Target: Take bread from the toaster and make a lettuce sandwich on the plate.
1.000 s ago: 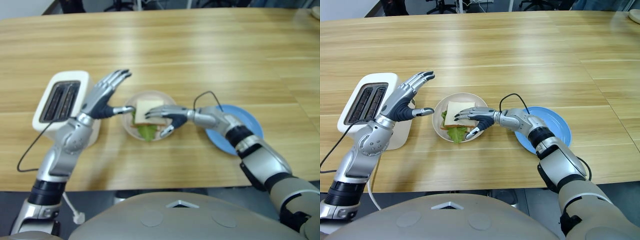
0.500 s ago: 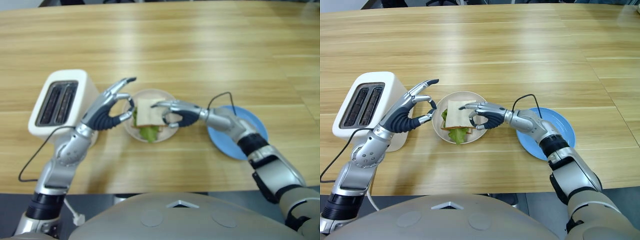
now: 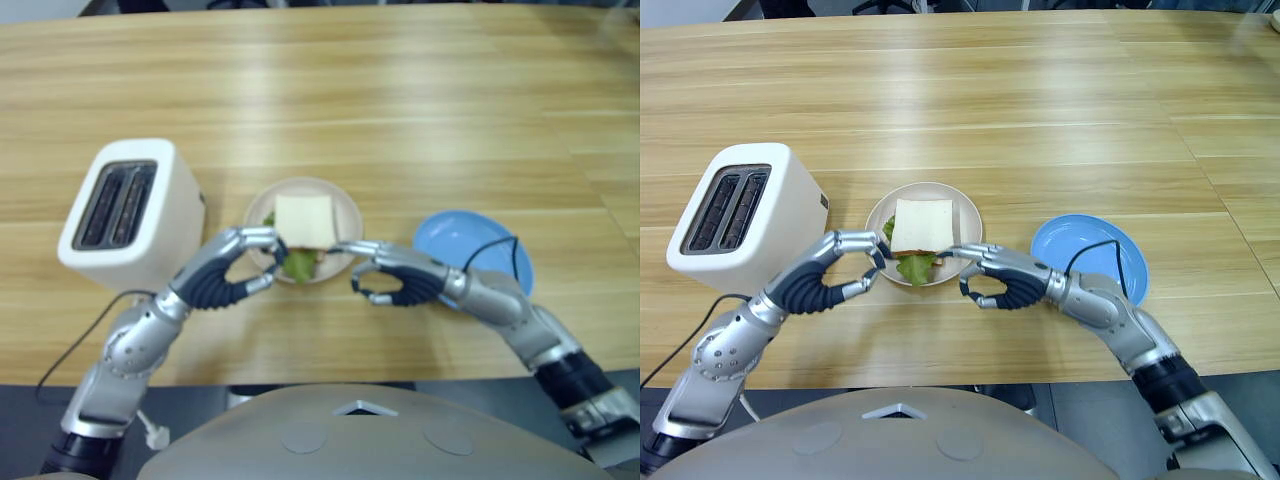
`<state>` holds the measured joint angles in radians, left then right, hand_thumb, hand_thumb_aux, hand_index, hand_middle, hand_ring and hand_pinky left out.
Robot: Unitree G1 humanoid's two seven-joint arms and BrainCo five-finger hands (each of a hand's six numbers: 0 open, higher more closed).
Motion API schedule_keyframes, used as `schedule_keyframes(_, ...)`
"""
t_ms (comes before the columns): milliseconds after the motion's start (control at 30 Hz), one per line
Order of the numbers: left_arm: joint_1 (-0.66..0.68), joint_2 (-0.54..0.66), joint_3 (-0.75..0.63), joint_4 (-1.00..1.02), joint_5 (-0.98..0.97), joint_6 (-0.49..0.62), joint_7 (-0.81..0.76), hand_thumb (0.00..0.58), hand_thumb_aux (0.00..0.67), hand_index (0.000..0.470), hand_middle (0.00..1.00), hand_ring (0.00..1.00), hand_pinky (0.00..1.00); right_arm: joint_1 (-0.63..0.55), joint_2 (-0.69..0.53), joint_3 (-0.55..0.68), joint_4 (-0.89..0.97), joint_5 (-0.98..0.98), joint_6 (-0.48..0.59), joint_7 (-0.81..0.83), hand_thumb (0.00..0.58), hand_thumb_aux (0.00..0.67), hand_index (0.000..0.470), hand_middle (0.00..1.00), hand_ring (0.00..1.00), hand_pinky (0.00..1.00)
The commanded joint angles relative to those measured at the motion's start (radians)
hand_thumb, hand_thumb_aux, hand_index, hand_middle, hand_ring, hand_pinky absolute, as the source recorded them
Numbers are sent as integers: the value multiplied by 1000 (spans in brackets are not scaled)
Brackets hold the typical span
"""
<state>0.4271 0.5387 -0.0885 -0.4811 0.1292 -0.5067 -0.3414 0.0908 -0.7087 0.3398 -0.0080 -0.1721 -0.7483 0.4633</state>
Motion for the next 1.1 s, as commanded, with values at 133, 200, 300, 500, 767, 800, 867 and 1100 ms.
schedule_keyframes(133,58,28,-67,111,-101,-59,-107,580,670,460,1000,1000,1000,71,46,37,72,47,19,55,580,670,460,1000,1000,1000)
schedule_keyframes(200,57,23,-82,145,-126,-65,-130,580,670,460,1000,1000,1000,79,69,48,103,36,12,62,580,670,460,1000,1000,1000)
schedule_keyframes(300,18,2,-104,266,-117,-62,-148,580,670,460,1000,1000,1000,64,121,72,179,14,0,59,580,670,460,1000,1000,1000)
schedule_keyframes(500,-139,-48,-126,560,128,-57,-30,580,670,460,1000,1000,1000,-27,216,94,327,-88,-25,14,580,670,460,1000,1000,1000)
schedule_keyframes(767,-310,-61,-222,804,439,16,148,580,670,460,1000,1000,1000,-179,324,138,516,-283,-33,-116,580,670,460,1000,1000,1000)
schedule_keyframes(800,-320,-55,-238,819,469,26,157,580,670,460,1000,1000,1000,-193,334,143,533,-297,-34,-131,580,670,460,1000,1000,1000)
schedule_keyframes(867,-341,-47,-264,849,512,46,169,580,670,460,1000,1000,1000,-222,353,151,566,-323,-31,-163,580,670,460,1000,1000,1000)
schedule_keyframes(1100,-420,-51,-290,892,574,62,255,580,670,460,1000,1000,1000,-343,388,171,703,-426,-28,-301,580,670,460,1000,1000,1000)
